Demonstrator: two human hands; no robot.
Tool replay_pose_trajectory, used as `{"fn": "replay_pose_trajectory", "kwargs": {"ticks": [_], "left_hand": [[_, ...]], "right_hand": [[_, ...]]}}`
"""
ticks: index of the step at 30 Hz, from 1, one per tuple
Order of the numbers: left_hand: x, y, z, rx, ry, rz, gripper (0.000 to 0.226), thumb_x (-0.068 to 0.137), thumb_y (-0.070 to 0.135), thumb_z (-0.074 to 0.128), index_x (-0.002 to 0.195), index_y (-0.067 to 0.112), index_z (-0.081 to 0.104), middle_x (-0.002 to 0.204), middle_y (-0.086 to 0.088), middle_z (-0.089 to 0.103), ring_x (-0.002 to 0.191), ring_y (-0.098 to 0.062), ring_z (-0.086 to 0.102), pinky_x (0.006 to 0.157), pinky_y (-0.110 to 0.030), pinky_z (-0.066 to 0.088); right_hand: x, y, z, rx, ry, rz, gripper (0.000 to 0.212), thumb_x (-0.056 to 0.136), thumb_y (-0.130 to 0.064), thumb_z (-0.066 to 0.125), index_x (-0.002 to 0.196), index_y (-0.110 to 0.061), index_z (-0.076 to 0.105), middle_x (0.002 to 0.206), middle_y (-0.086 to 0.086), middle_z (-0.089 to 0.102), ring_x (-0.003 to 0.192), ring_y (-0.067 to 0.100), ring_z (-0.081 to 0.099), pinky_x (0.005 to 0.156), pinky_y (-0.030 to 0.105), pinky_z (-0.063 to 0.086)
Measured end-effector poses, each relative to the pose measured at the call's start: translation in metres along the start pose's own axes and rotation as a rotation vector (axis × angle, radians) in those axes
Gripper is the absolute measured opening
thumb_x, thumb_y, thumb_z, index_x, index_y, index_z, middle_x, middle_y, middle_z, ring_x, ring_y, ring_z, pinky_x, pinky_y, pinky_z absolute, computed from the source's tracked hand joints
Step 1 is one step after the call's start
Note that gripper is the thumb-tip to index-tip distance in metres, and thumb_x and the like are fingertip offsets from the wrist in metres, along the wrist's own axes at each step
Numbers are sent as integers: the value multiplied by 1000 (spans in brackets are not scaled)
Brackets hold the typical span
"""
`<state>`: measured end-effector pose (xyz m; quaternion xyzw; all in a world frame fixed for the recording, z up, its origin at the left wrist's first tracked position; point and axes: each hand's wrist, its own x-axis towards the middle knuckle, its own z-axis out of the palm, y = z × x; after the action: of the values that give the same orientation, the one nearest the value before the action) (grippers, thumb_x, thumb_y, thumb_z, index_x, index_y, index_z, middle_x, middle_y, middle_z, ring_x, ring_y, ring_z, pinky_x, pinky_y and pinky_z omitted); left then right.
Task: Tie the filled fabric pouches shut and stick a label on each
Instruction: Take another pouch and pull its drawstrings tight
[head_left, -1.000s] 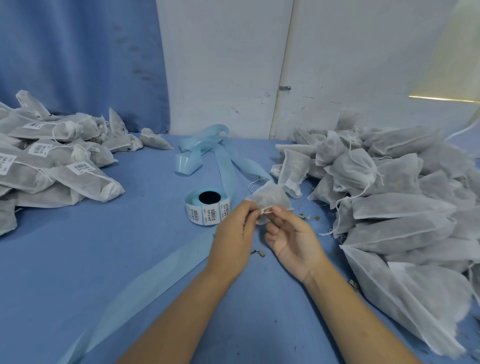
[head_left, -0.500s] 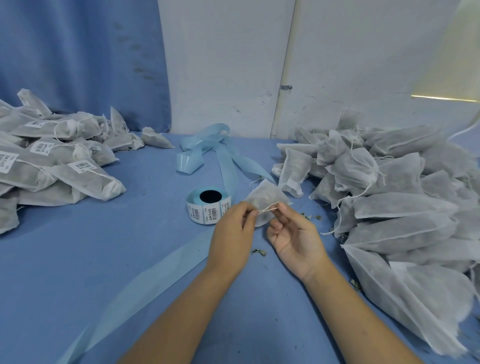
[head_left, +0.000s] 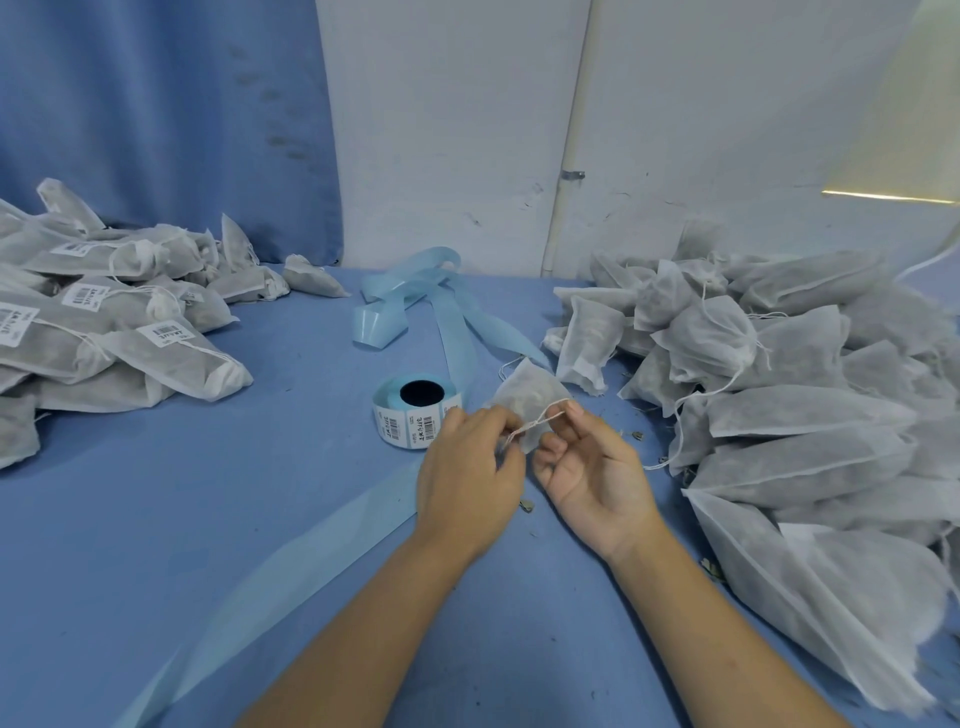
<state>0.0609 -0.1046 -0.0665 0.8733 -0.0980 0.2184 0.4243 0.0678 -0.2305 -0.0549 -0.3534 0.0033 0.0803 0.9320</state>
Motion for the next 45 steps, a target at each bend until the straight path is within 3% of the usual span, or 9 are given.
{"fn": "replay_pose_trajectory", "kwargs": {"ticks": [4, 8, 15, 20, 27, 37, 39, 42, 45], "left_hand": [[-3, 2, -1, 122, -32, 219, 42, 66, 3, 48, 105, 10, 62, 132, 0, 51, 118, -18, 34, 101, -35, 35], [2, -3, 0, 112, -78, 217, 57, 76, -12, 52, 128, 11, 53, 152, -2, 30, 137, -21, 25, 109, -32, 29], [5, -1, -3, -181, 76, 121, 40, 83, -3, 61, 119, 16, 61, 124, 8, 56, 122, -4, 46, 98, -4, 29], [14, 14, -14, -577, 274, -22, 42, 84, 2, 63, 101, 39, 54, 110, 3, 59, 99, -3, 57, 81, -10, 43], [19, 3, -17, -651, 360, -211, 31, 88, 0, 56, 108, 23, 60, 89, 2, 63, 75, -12, 55, 68, -18, 43], [18, 3, -19, -704, 217, -359, 26, 92, 15, 48, 113, 24, 60, 106, 3, 66, 101, -15, 61, 92, -38, 51], [17, 4, -16, -818, 173, -353, 40, 85, 18, 49, 125, 26, 50, 119, 2, 60, 105, -9, 60, 94, -32, 50], [14, 8, -7, -859, 149, -293, 56, 89, 5, 56, 133, 27, 28, 127, 1, 53, 92, 10, 59, 76, -9, 47], [13, 13, 3, -821, 186, -296, 70, 83, 14, 72, 133, 21, 23, 131, 2, 47, 110, 2, 56, 86, -12, 47]], "right_hand": [[-3, -2, 1, 76, -111, 14, 19, 65, -22, 80, 68, -14, 64, 68, -4, 56, 55, 7, 50, 57, 19, 47], [-6, -4, 4, 103, -198, 41, 36, 45, -23, 94, 61, -14, 64, 64, -5, 56, 57, 7, 54, 61, 22, 50], [-8, -4, 4, 131, -319, 82, 33, 49, -18, 91, 61, -18, 61, 61, -7, 56, 60, 9, 57, 66, 25, 52], [-5, -1, 6, 54, -138, 29, 29, 55, -10, 84, 67, -18, 59, 75, -1, 60, 64, 13, 60, 65, 25, 53], [-4, 6, 10, -346, 120, -278, 7, 71, -14, 68, 71, -19, 64, 83, -5, 67, 80, 7, 65, 74, 19, 50], [-4, 13, 10, -381, 142, -206, 17, 86, -7, 65, 72, -16, 63, 96, 11, 64, 94, 23, 62, 83, 37, 56], [-3, 13, 10, -346, 159, -211, 19, 88, -6, 64, 72, -16, 62, 95, 9, 64, 96, 23, 61, 87, 40, 54], [-3, 13, 11, -291, 169, -212, 18, 89, -5, 62, 74, -15, 60, 93, 7, 66, 98, 24, 61, 86, 38, 54], [-5, 16, 16, -283, 144, -210, 12, 88, -4, 62, 78, -11, 59, 94, 12, 65, 95, 25, 62, 91, 42, 52]]}}
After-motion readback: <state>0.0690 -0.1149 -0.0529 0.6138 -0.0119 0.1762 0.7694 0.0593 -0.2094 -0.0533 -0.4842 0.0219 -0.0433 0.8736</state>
